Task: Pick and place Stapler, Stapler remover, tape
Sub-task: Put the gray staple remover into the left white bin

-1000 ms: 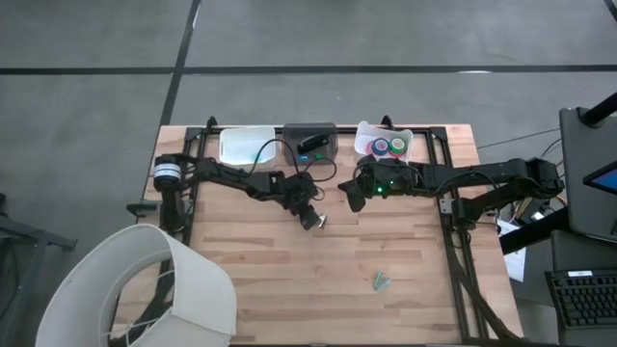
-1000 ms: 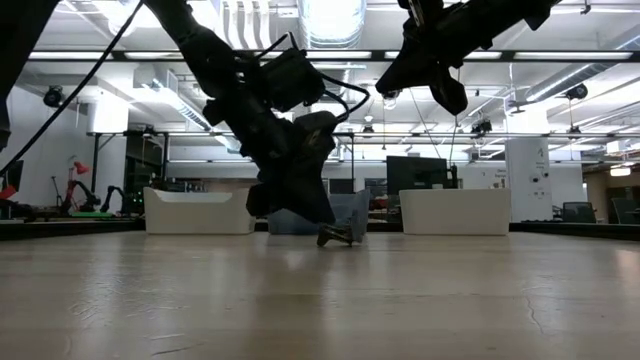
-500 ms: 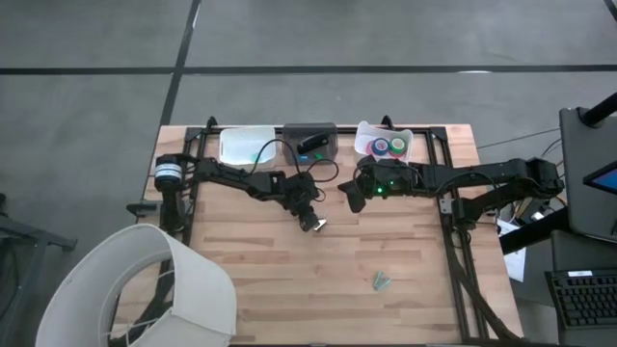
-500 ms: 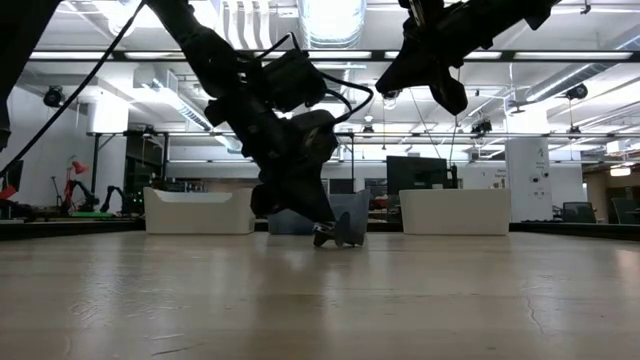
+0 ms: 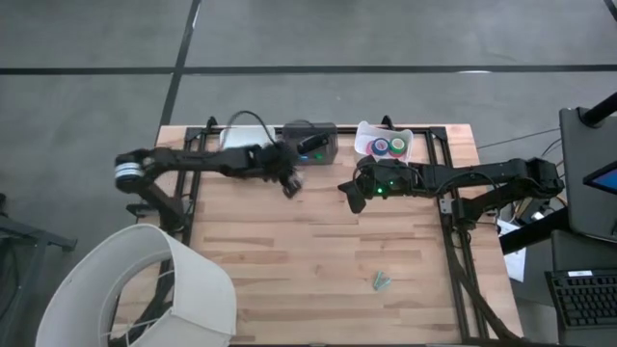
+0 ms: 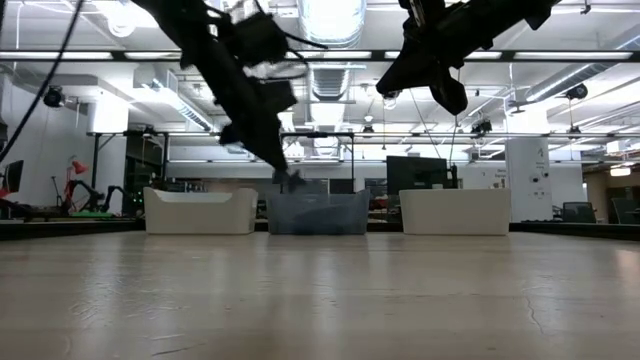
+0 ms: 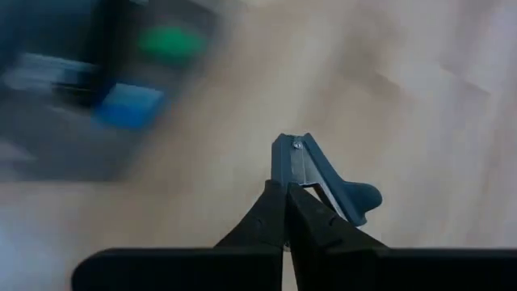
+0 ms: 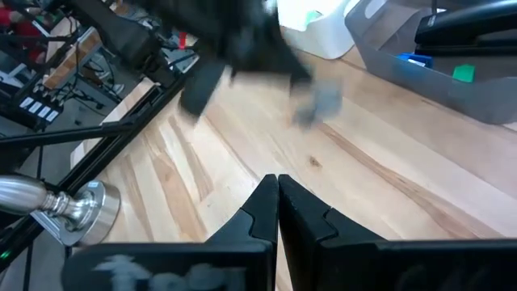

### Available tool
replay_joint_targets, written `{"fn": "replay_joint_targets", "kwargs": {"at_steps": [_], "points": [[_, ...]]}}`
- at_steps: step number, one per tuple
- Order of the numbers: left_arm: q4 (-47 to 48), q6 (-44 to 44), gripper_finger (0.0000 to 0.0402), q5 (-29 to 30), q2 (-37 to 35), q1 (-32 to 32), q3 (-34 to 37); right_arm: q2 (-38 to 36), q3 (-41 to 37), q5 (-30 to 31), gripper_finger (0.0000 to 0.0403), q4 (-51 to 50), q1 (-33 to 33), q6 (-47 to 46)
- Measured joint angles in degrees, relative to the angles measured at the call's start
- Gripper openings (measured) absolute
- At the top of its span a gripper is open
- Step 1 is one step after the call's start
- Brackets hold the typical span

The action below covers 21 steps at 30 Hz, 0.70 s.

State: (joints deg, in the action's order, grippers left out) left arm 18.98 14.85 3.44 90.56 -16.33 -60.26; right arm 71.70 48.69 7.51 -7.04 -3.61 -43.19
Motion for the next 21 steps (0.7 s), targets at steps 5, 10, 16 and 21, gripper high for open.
{"fn": "replay_joint_targets", "kwargs": {"at_steps": [5,10,16,21], "points": [[3.5,2.4,0.0004,21.8,-8.7,-3.8,3.2,0.0,0.0,0.0,0.0008,0.0,0.0,0.3],[2.5,-0.6,0.0007,29.7,-15.9,-7.2,7.8,0.0,0.0,0.0,0.0008,0.0,0.0,0.3],[2.4,-1.5,0.0007,30.6,-19.6,-12.2,13.9,0.0,0.0,0.0,0.0008,-0.1,0.0,0.8],[1.9,-1.6,0.0017,28.2,-19.7,-17.6,18.2,0.0,0.0,-1.2,0.0008,-0.3,0.0,-0.5]]}}
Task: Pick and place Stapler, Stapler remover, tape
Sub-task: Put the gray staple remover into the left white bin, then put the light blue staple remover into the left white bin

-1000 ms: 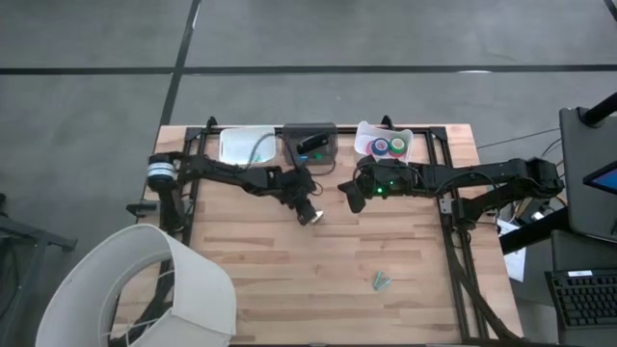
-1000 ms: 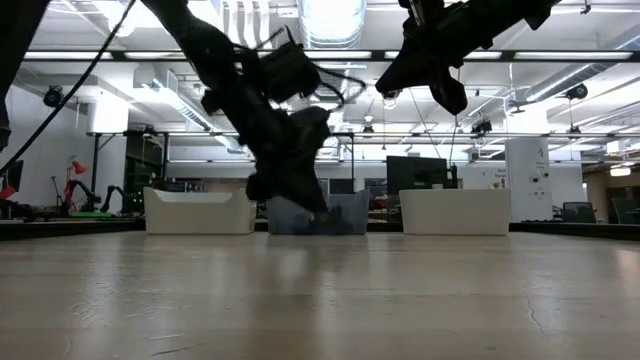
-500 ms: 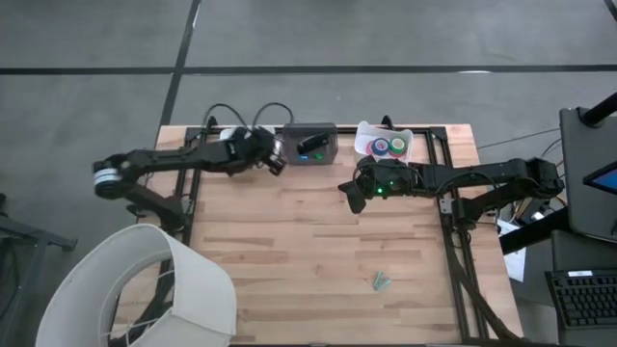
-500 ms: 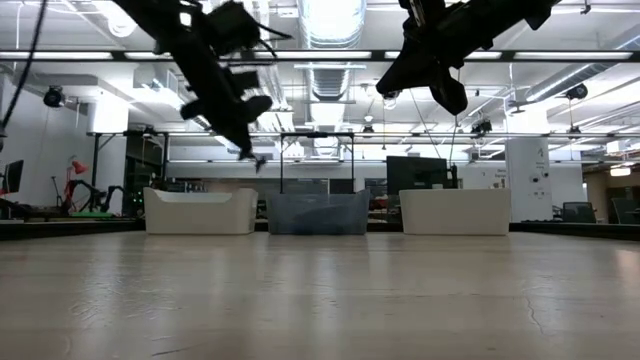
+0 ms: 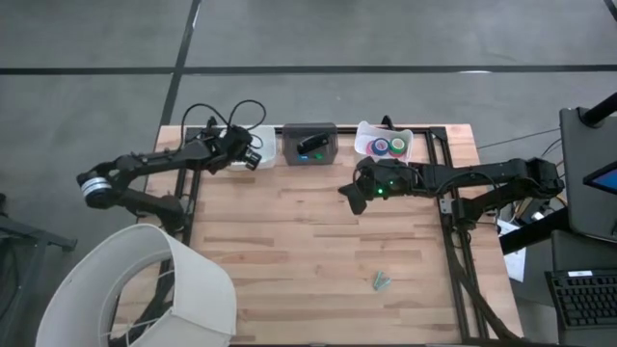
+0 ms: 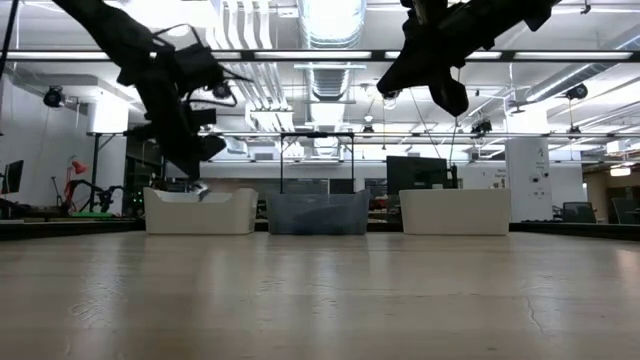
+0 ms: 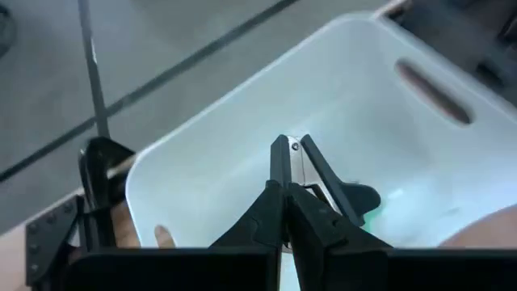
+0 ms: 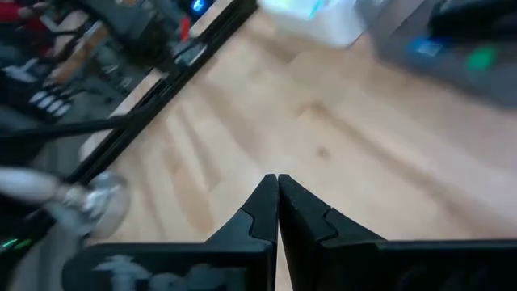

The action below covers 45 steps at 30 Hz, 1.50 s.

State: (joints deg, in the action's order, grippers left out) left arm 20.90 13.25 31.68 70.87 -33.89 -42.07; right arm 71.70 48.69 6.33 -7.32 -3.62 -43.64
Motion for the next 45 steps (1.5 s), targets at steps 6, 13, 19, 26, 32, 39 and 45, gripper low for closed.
{"fn": "replay_joint_targets", "kwargs": {"at_steps": [6,13,19,26,32,39,45], "points": [[-0.8,-0.8,0.0021,-5.0,0.1,-5.5,2.1,0.0,0.0,-14.1,0.0008,-2.3,0.1,-6.4],[-1.3,-0.7,0.0017,-7.2,0.1,-7.7,1.8,0.2,0.0,-24.6,0.0008,-9.2,4.7,-4.9],[-1.2,2.9,0.0033,-17.0,-1.0,-7.6,1.1,0.8,0.0,-24.7,0.0008,-15.6,11.9,-0.3],[-5.4,8.3,0.0041,-42.9,-3.9,-7.1,0.3,1.0,-0.5,-21.3,0.001,-21.3,20.7,5.4],[-12.3,12.4,0.0045,-54.3,-5.4,-4.3,0.4,2.5,-2.9,-20.0,0.0054,-20.8,25.4,12.5],[-17.0,15.8,0.0043,-54.5,-5.4,0.9,0.5,9.9,-4.2,-19.7,0.0109,-20.8,27.0,14.1],[-17.1,15.9,0.0043,-53.5,-5.3,3.5,0.6,15.0,-3.2,-19.8,0.0109,-20.8,27.5,16.4]]}}
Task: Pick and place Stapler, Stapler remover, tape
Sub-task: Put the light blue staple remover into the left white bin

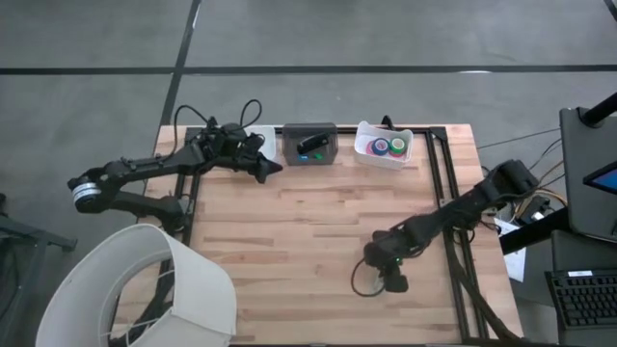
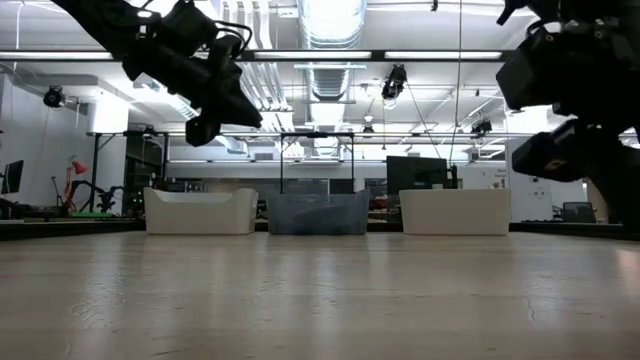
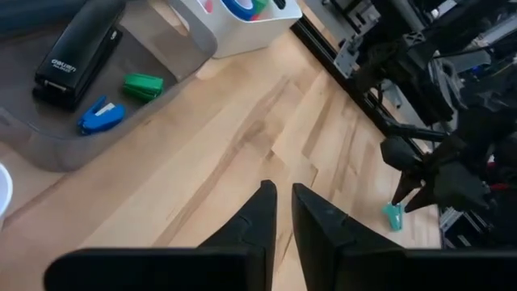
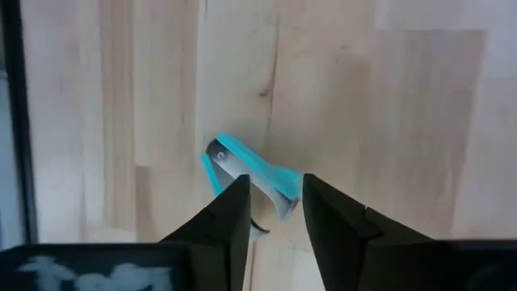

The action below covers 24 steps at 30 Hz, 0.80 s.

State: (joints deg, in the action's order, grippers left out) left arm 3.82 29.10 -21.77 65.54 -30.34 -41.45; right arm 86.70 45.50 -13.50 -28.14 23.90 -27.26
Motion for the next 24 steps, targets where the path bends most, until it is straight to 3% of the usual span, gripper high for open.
{"fn": "replay_joint_targets", "kwargs": {"at_steps": [13,18,24], "points": [[0.1,0.6,0.0039,1.1,0.0,0.5,0.5,7.1,3.1,-0.7,0.0059,-0.3,1.1,4.9],[0.1,0.6,0.0039,1.1,0.0,0.5,0.5,5.7,2.9,-0.8,0.0014,-3.7,1.1,3.9],[0.0,0.4,0.0042,1.1,0.0,0.6,0.5,0.7,2.8,2.1,0.0008,-6.2,-1.3,0.7]]}}
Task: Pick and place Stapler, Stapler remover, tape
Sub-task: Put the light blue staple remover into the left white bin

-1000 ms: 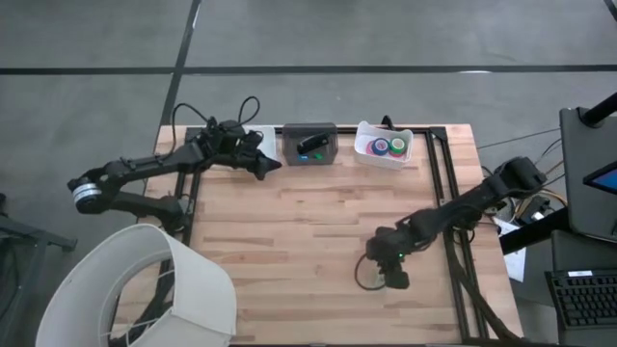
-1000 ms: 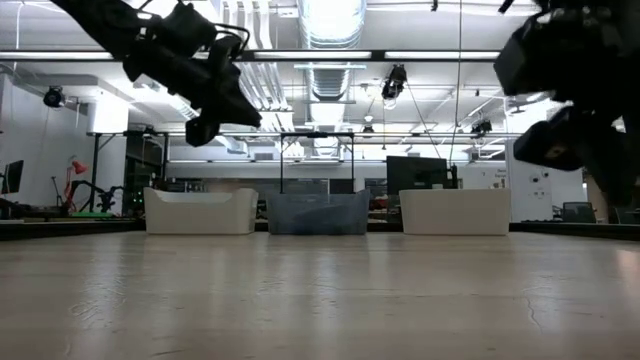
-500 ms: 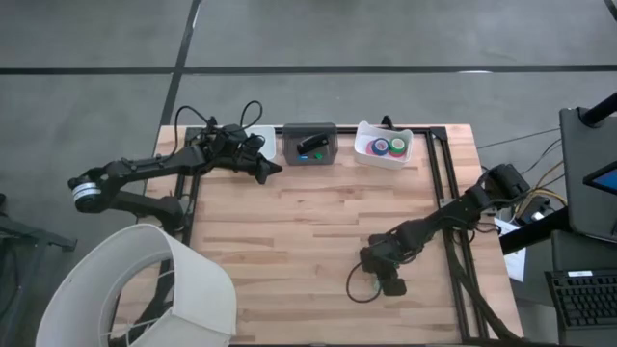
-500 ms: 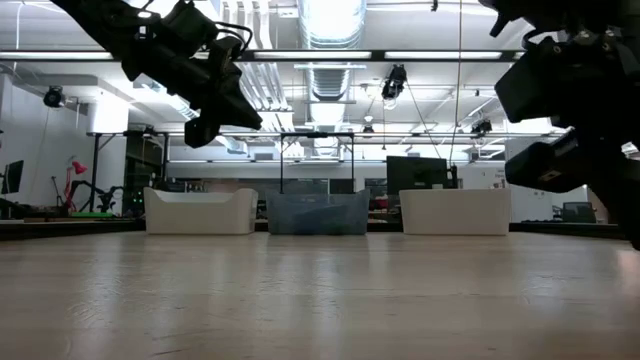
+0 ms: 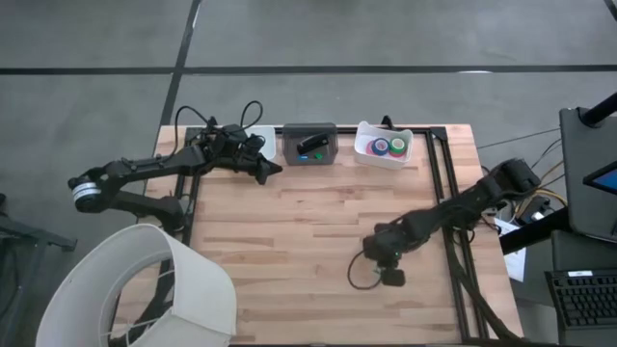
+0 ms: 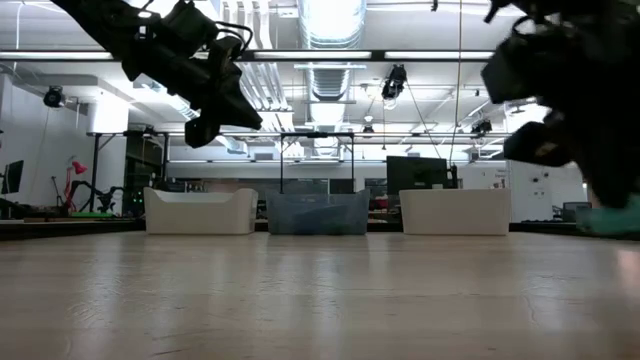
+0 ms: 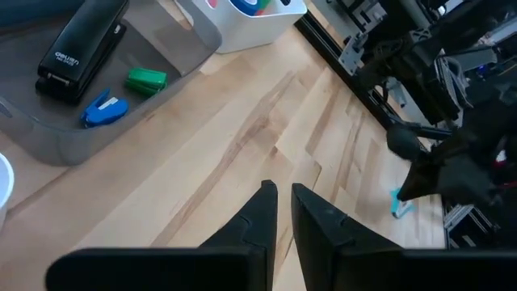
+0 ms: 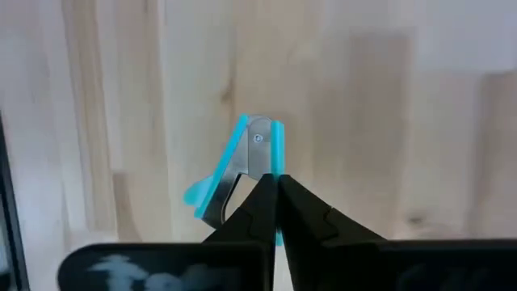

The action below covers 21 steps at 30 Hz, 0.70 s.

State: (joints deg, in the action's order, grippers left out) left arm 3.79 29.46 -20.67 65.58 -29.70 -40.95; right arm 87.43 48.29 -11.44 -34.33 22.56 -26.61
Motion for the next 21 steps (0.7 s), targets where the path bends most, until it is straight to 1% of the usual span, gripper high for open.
{"fn": "replay_joint_targets", "kwargs": {"at_steps": [4,7,11,13,17,21], "points": [[-0.8,-1.5,0.0038,-0.6,0.0,0.8,0.0,-4.1,0.0,1.6,0.0008,0.2,-3.4,-1.7],[-2.7,-3.1,0.0033,-3.2,0.0,2.2,0.0,-7.7,0.6,3.6,0.0008,0.4,-6.7,-1.8],[-6.0,-4.7,0.0026,-6.8,0.0,4.7,0.0,-12.2,2.4,9.3,0.0008,0.6,-11.5,-1.9],[-7.8,-4.8,0.0026,-7.6,0.0,6.2,0.0,-13.9,4.2,12.2,0.0008,0.7,-14.0,-1.9],[-10.5,-5.6,0.0031,-7.8,0.1,8.9,0.0,-15.2,9.0,16.2,0.0008,0.8,-18.7,-1.4],[-11.3,-9.1,0.0049,-7.8,1.1,12.0,-0.1,-14.1,14.4,16.8,0.0008,3.8,-21.9,2.6]]}}
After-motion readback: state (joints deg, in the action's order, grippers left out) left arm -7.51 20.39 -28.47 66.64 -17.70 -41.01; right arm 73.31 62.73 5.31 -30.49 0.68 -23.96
